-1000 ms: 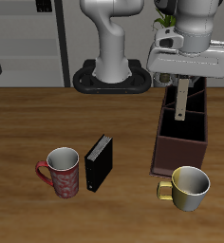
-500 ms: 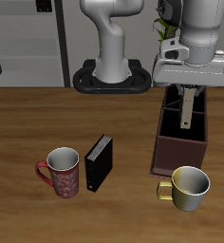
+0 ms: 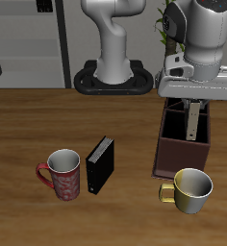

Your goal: Place the yellow book into the left desk caddy's right compartment

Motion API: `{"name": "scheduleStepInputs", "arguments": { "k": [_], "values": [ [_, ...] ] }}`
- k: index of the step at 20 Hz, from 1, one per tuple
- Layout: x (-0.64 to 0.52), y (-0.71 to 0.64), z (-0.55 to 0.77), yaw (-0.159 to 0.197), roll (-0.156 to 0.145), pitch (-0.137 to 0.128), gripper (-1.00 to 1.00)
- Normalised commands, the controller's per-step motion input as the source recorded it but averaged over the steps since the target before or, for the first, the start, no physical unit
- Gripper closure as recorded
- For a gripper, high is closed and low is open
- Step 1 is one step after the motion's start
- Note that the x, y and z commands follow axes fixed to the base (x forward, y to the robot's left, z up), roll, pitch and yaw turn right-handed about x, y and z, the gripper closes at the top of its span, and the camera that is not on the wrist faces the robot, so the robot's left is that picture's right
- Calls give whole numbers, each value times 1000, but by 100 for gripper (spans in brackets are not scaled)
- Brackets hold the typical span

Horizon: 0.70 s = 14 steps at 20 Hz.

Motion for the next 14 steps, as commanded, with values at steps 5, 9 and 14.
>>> {"name": "scheduleStepInputs", "arguments": {
  "k": [5, 9, 14],
  "values": [
    [-6, 20, -331, 5, 22, 36, 100],
    [73, -79, -447, 19, -9, 32, 100],
    [67, -57, -307, 14, -10, 20, 100]
  ]
}}
